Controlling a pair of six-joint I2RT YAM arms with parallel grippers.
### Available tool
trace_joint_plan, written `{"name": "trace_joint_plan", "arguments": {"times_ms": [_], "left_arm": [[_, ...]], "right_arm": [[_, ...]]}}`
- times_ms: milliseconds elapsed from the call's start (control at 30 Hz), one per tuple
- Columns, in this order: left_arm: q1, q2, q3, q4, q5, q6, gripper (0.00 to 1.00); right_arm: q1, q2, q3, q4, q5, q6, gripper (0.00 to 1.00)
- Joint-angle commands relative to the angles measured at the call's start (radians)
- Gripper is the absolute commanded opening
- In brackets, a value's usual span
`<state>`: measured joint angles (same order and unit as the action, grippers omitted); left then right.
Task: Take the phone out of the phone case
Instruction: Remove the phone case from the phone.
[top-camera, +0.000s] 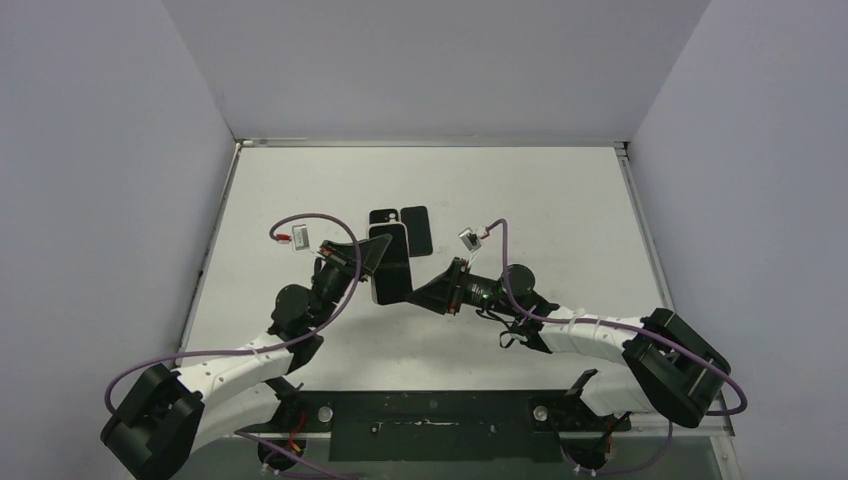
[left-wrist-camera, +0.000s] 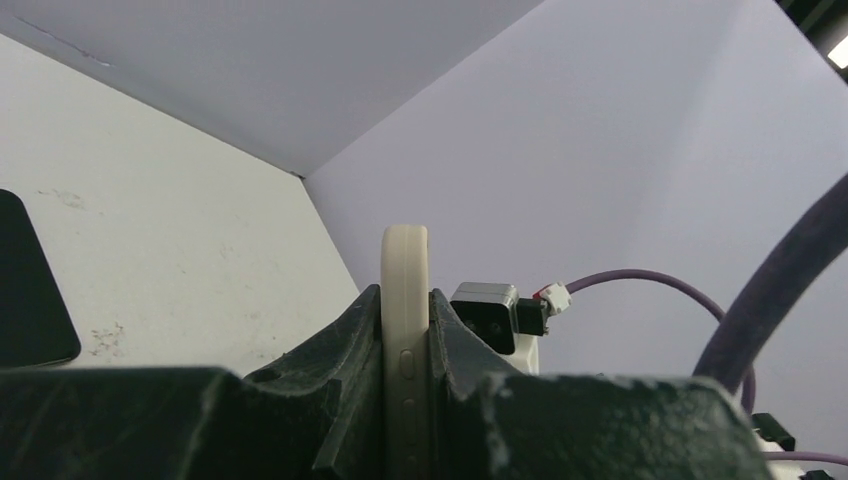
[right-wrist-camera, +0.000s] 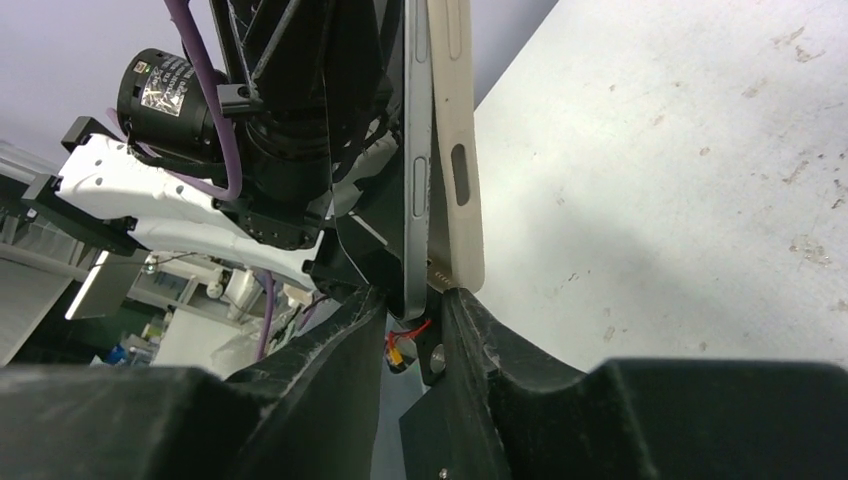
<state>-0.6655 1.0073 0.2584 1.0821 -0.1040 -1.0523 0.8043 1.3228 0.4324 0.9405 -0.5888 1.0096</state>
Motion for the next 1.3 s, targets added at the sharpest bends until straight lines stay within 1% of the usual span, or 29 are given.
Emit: {"name": "trace_joint_plan", "arguments": {"times_ms": [0, 67, 200, 367, 500, 733, 900, 1000, 1067, 1167, 1267], "left_arm": [[-0.095, -0.002, 0.013, -0.103, 0.131, 0.066, 0.00], [-0.109, -0.008, 0.011, -0.149, 0.100, 0.128, 0.00], [-0.127, -0.015, -0.010, -0.188, 0.038, 0.180, 0.00], [-0.129, -0.003, -0.017, -0.162, 0.044, 0.161, 0.00], [-0.129, 0.006, -0.010, -0.136, 0.058, 0.128, 0.00], [-0.127, 0.023, 0.000, -0.105, 0.104, 0.084, 0.00], [-0.128, 0.064, -0.001, -0.037, 0.213, 0.049, 0.00], [-0.126, 0.086, -0.006, -0.003, 0.250, 0.029, 0.00], [-0.122, 0.087, -0.012, 0.007, 0.258, 0.026, 0.00], [-0.093, 0.073, -0.013, -0.001, 0.287, 0.028, 0.01], [-0.045, 0.047, -0.016, -0.021, 0.326, 0.028, 0.14]], "right_arm": [[0.004, -0.008, 0.134, 0.248, 0.021, -0.002, 0.26], [0.005, -0.012, 0.140, 0.249, 0.015, -0.002, 0.23], [0.004, -0.014, 0.151, 0.254, 0.002, -0.001, 0.22], [0.004, 0.006, 0.157, 0.282, -0.013, 0.010, 0.22], [0.003, 0.033, 0.152, 0.338, -0.028, 0.023, 0.23], [-0.014, 0.067, 0.155, 0.415, -0.060, 0.045, 0.25], [-0.045, 0.072, 0.165, 0.437, -0.073, 0.052, 0.25], [-0.057, 0.075, 0.166, 0.444, -0.081, 0.059, 0.25], [-0.064, 0.076, 0.163, 0.455, -0.084, 0.064, 0.21], [-0.077, 0.073, 0.145, 0.464, -0.087, 0.080, 0.11], [-0.096, 0.058, 0.123, 0.467, -0.088, 0.097, 0.00]]}}
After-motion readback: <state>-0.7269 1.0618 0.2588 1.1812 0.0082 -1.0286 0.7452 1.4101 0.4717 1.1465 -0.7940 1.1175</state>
